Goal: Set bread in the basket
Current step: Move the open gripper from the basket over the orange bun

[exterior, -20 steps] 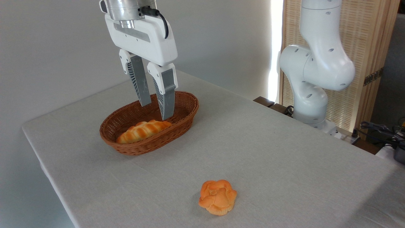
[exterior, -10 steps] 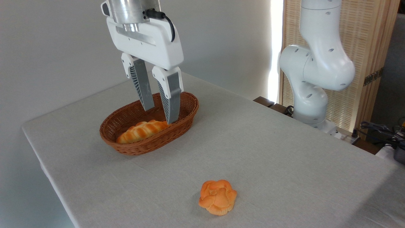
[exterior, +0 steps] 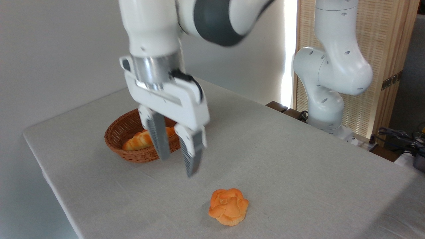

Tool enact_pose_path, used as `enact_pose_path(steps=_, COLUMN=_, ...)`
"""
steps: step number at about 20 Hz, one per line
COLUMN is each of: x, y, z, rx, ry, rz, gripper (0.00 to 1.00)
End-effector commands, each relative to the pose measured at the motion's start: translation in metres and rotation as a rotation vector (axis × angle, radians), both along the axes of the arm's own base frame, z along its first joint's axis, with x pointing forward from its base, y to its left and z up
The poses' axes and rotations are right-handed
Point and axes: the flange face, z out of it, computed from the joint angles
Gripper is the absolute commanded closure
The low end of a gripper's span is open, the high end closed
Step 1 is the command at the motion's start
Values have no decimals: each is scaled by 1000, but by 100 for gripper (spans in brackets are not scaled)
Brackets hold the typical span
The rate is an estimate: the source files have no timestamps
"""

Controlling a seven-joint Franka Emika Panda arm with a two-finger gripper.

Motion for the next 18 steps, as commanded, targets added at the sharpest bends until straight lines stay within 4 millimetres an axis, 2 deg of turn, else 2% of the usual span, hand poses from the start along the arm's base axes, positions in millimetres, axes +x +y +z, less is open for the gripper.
enact_pose_path(steps=1, x=-28, y=51, z=-16, rx=4, ry=20, rz=-9, gripper=0)
enact_pose_path(steps=3, x=-38, y=77, z=-29, rx=-1, ry=46, rz=4, gripper=0)
enact_pose_path(steps=5, x=-43, y=83, z=-41, rx=-5, ry=70, rz=-65, gripper=0)
enact_pose_path(steps=9, x=-42, y=83, z=-59, rx=-10, ry=95, rz=-73, gripper=0)
enact_pose_path(steps=13, x=-38, y=79, z=-58, rx=-32, ry=65, rz=-67, gripper=0)
enact_pose_path(steps=18, x=-38, y=78, z=-75, rx=-33, ry=86, rz=-67, gripper=0)
